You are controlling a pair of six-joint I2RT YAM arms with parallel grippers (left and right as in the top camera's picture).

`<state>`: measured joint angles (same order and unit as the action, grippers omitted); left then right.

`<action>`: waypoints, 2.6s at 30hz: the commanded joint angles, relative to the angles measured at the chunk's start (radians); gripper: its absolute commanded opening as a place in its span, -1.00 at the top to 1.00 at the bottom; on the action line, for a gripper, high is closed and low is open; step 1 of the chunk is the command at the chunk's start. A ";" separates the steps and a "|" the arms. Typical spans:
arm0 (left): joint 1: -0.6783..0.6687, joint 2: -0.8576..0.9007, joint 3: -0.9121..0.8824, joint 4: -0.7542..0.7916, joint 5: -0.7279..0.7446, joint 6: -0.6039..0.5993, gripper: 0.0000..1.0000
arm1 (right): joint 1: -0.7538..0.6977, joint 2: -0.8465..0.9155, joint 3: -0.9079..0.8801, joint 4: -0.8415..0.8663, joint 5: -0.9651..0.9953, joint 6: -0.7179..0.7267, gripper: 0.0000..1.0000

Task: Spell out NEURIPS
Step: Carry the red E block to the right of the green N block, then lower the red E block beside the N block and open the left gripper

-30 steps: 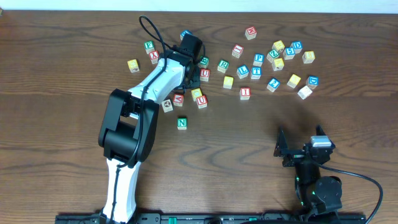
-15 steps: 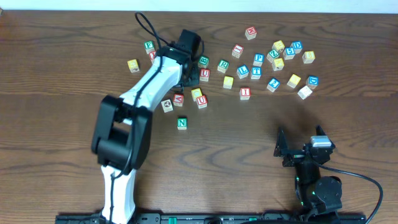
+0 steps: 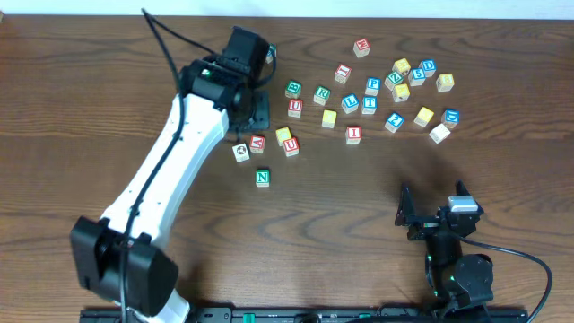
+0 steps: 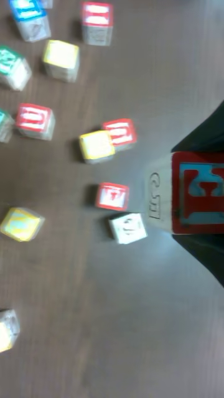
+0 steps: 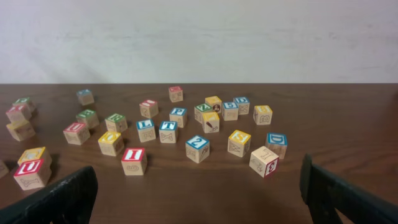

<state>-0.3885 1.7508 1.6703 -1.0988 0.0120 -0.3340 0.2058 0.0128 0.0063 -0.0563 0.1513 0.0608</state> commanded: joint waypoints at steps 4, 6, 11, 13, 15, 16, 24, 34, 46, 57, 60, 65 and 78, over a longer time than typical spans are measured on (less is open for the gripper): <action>-0.033 -0.042 0.002 -0.169 0.071 0.039 0.85 | -0.007 -0.003 -0.001 -0.004 0.006 0.013 -0.99; -0.060 -0.055 -0.019 -0.214 0.071 0.047 0.85 | -0.007 -0.003 -0.001 -0.004 0.006 0.013 -0.99; -0.143 -0.134 -0.113 -0.217 0.066 0.053 0.85 | -0.007 -0.003 -0.001 -0.004 0.006 0.013 -0.98; -0.183 -0.186 -0.155 -0.208 0.047 0.053 0.85 | -0.007 -0.003 -0.001 -0.004 0.006 0.013 -0.99; -0.224 -0.248 -0.200 -0.178 0.035 0.052 0.85 | -0.007 -0.003 -0.001 -0.004 0.006 0.013 -0.99; -0.242 -0.276 -0.221 -0.158 0.030 0.052 0.85 | -0.007 -0.003 -0.001 -0.004 0.006 0.013 -0.98; -0.362 -0.435 -0.444 0.150 -0.053 -0.090 0.85 | -0.007 -0.003 -0.001 -0.004 0.006 0.013 -0.99; -0.372 -0.306 -0.591 0.354 -0.182 -0.300 0.85 | -0.007 -0.002 -0.001 -0.004 0.007 0.013 -0.99; -0.371 -0.089 -0.591 0.477 -0.182 -0.300 0.85 | -0.007 -0.002 -0.001 -0.004 0.006 0.013 -0.99; -0.367 -0.063 -0.591 0.503 -0.246 -0.360 0.85 | -0.007 -0.002 -0.001 -0.004 0.006 0.013 -0.99; -0.367 -0.061 -0.599 0.504 -0.246 -0.360 0.85 | -0.007 -0.002 -0.001 -0.004 0.006 0.013 -0.99; -0.367 -0.054 -0.629 0.521 -0.253 -0.364 0.85 | -0.007 -0.002 -0.001 -0.004 0.007 0.013 -0.98; -0.367 0.001 -0.637 0.583 -0.253 -0.386 0.85 | -0.007 -0.002 -0.001 -0.004 0.006 0.013 -0.99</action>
<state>-0.7601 1.7271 1.0420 -0.5270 -0.2165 -0.7040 0.2058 0.0128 0.0063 -0.0563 0.1513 0.0612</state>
